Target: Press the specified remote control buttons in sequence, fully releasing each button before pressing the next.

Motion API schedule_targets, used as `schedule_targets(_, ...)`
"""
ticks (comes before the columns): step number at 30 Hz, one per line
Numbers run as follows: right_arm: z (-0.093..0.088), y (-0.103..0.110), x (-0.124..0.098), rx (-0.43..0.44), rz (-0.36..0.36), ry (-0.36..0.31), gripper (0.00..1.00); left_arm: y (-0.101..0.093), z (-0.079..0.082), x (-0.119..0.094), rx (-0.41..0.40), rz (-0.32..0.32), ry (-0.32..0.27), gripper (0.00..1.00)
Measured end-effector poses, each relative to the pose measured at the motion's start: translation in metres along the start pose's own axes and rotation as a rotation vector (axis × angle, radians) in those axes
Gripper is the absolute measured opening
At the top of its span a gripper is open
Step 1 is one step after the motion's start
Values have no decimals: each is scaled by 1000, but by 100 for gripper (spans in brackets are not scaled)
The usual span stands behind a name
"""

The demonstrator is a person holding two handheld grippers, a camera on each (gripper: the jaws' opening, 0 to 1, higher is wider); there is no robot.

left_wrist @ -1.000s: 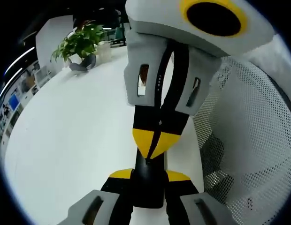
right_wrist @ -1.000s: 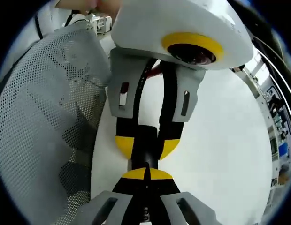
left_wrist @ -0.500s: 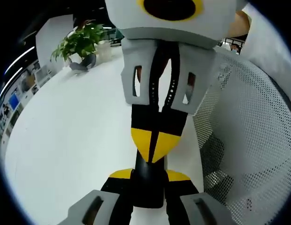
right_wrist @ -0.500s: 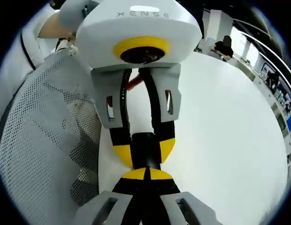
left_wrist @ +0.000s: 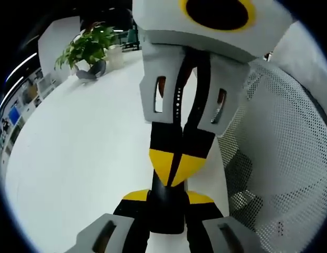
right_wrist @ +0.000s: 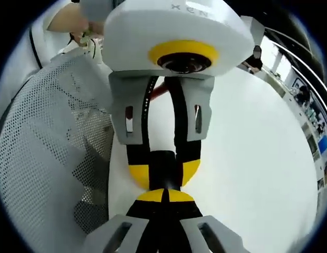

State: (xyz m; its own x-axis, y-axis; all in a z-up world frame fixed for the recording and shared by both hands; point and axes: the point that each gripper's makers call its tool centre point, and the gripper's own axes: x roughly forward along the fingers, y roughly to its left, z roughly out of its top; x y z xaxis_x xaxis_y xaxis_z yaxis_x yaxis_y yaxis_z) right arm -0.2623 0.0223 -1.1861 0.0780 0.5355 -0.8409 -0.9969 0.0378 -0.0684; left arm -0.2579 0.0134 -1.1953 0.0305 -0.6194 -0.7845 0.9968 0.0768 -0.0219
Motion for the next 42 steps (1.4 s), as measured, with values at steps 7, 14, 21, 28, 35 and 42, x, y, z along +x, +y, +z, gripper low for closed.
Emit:
schedule_targets(7, -1, -2, 0, 46, -17, -34, 0, 0, 0, 1, 14, -9, 41, 24)
schedule_targets(14, 0, -2, -4, 161, 15, -117, 0, 0, 1, 1, -17, 17, 43, 24)
schedule_targets(21, -13, -17, -9, 227, -41, -106, 17, 0, 0, 1, -21, 23, 48, 24)
schedule_targets(28, -28, -12, -15, 231, -20, -89, 30, 0, 0, 1, -34, 28, 54, 24)
schedule_targets(35, -38, -7, -10, 243, -21, -55, 26, -1, 0, 1, -47, 32, 43, 24)
schedule_targets(42, -36, -5, -6, 183, -25, -39, 25, -1, 2, 2, -104, 54, -23, 25)
